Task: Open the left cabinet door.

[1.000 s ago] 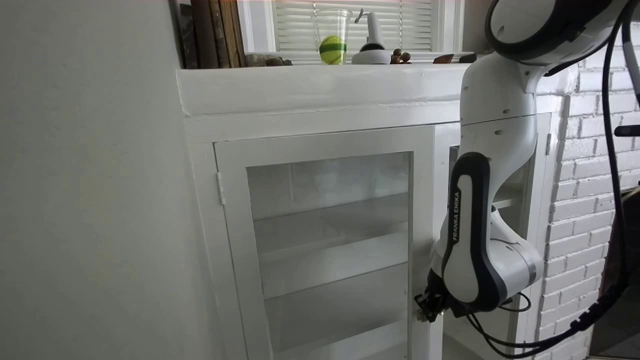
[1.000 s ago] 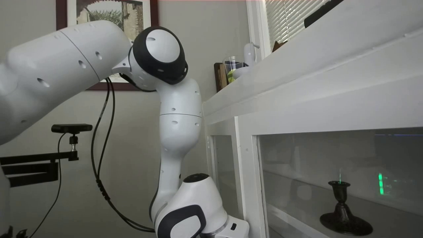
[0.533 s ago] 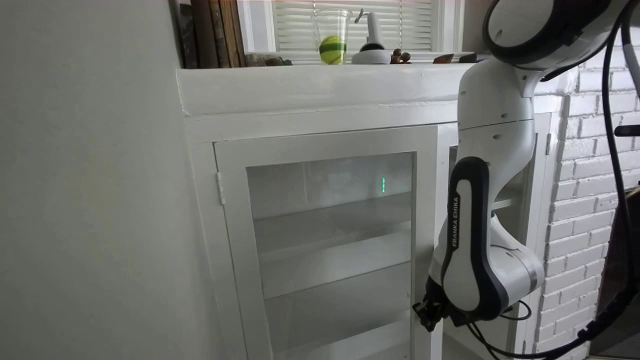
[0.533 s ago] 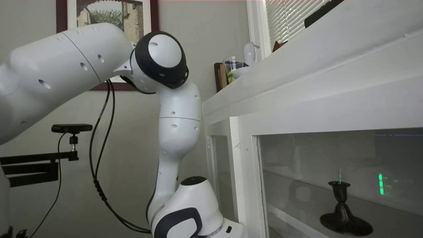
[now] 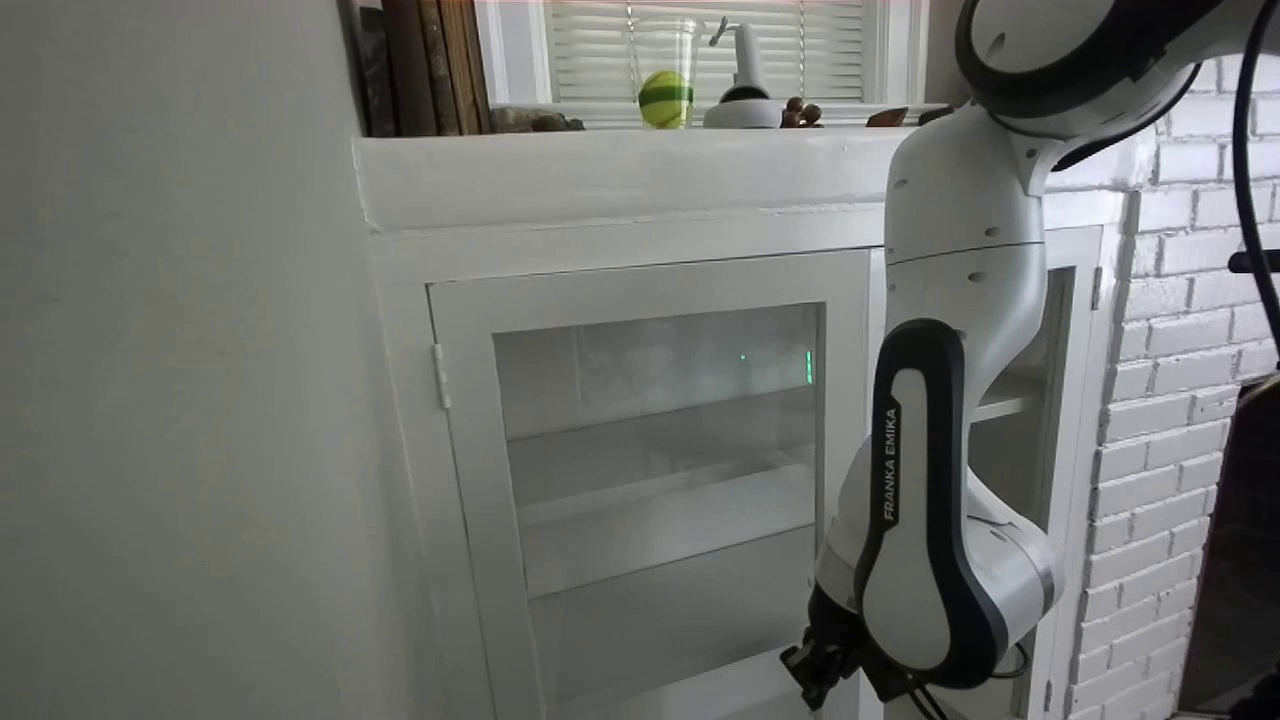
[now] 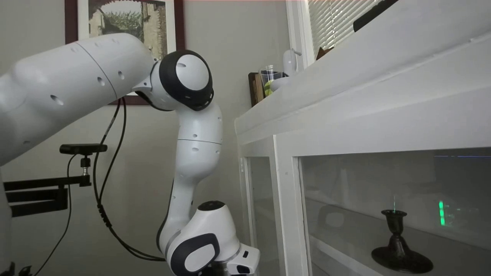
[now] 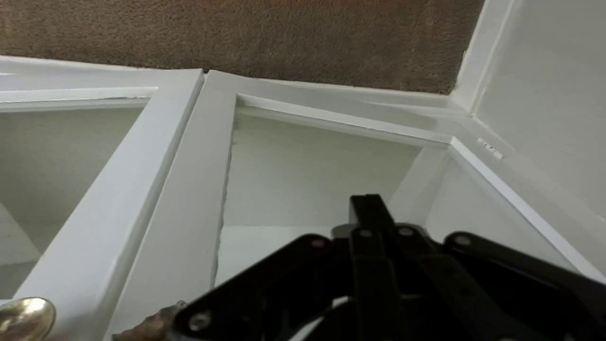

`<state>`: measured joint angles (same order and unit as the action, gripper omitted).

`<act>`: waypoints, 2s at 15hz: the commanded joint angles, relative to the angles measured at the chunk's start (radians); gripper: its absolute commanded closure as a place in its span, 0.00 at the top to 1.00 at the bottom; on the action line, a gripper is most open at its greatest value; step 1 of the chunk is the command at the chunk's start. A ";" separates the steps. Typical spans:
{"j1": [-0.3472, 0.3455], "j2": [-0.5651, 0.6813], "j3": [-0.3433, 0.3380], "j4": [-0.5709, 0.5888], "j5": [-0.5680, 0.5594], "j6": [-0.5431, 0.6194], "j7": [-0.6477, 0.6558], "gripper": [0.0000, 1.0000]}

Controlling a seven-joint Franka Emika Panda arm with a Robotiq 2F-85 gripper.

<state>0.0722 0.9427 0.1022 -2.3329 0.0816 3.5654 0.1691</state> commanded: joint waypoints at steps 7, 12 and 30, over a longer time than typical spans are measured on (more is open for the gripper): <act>0.017 -0.009 0.011 -0.007 0.035 0.004 0.012 0.32; 0.008 -0.012 0.027 -0.058 0.141 0.011 0.113 0.68; -0.058 -0.127 -0.041 -0.128 0.230 -0.032 0.158 1.00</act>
<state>0.0398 0.8522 0.0674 -2.4458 0.3323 3.5638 0.3449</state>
